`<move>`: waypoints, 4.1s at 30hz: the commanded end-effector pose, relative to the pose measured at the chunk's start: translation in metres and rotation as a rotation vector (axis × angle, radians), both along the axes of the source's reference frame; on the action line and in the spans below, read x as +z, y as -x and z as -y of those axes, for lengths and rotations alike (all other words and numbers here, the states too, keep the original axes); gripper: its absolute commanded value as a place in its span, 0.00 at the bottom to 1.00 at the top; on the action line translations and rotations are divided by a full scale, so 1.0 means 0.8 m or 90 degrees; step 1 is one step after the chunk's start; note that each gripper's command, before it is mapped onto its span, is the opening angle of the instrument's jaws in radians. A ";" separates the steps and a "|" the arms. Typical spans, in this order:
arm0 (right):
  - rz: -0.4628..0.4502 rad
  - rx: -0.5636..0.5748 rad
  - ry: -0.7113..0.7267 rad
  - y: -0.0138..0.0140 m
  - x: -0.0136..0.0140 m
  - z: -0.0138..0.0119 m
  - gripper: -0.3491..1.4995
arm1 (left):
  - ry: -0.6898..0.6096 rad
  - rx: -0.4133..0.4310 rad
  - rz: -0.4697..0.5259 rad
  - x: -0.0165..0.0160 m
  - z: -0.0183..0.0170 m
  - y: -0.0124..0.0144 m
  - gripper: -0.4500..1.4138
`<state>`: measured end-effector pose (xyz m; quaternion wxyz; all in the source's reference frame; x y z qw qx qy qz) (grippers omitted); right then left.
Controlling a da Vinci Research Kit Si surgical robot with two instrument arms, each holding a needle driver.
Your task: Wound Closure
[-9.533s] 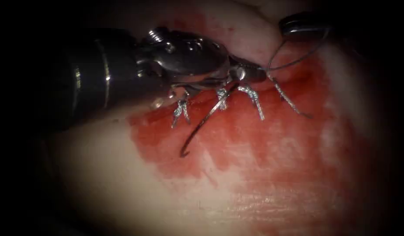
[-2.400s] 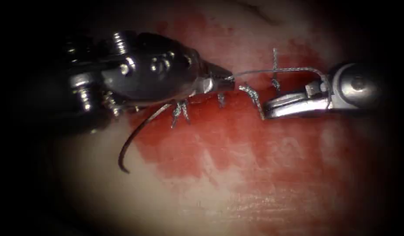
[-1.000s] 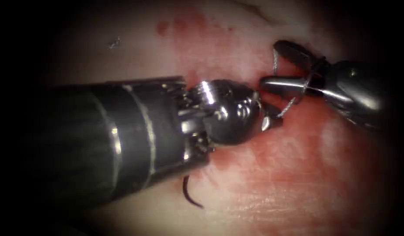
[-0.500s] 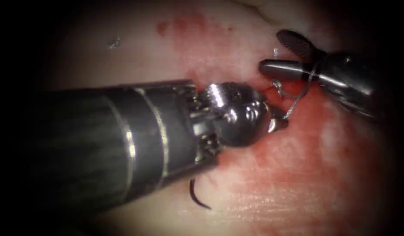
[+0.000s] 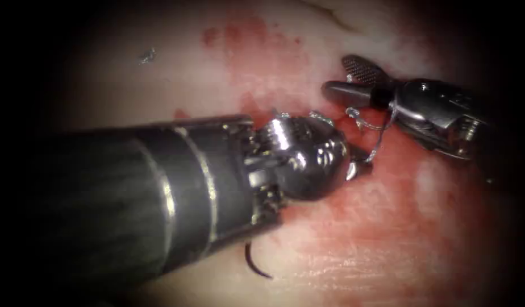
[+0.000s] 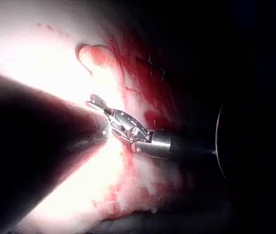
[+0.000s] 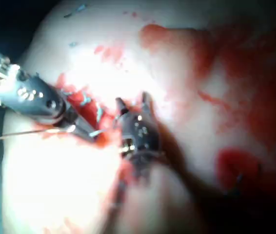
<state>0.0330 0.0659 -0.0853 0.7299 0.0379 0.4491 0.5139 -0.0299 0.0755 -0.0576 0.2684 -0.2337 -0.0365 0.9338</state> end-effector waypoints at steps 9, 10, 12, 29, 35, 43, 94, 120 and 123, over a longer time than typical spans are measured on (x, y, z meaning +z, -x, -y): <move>-0.028 -0.022 -0.007 -0.0010 -0.0008 0.0007 0.00 | 0.001 0.000 0.001 0.0004 -0.0009 0.0006 0.05; -0.028 -0.023 -0.007 -0.0009 -0.0009 0.0008 0.00 | 0.001 0.000 0.001 0.0004 -0.0009 0.0006 0.05; -0.024 -0.022 -0.004 -0.0004 -0.0012 0.0008 0.00 | 0.001 0.001 0.002 0.0003 -0.0008 0.0004 0.05; -0.073 -0.071 0.065 0.0019 -0.0088 0.0057 0.00 | -0.019 -0.004 0.000 -0.0031 -0.0084 -0.0066 0.05; -0.073 -0.083 0.075 0.0030 -0.0095 0.0068 0.00 | -0.022 -0.011 -0.003 -0.0033 -0.0127 -0.0090 0.05; -0.071 -0.086 0.091 0.0033 -0.0090 0.0070 0.00 | -0.025 -0.022 -0.008 -0.0004 -0.0189 -0.0101 0.05; -0.090 -0.104 0.063 0.0047 -0.0137 0.0015 0.90 | -0.097 -0.052 0.230 -0.0070 -0.0177 -0.0110 0.05; -0.036 -0.148 0.137 -0.0028 -0.0015 -0.0018 0.98 | -0.090 -0.054 0.241 -0.0133 -0.0156 -0.0116 0.05; -0.037 -0.148 0.138 -0.0033 -0.0012 -0.0019 0.98 | -0.088 -0.052 0.242 -0.0137 -0.0155 -0.0114 0.05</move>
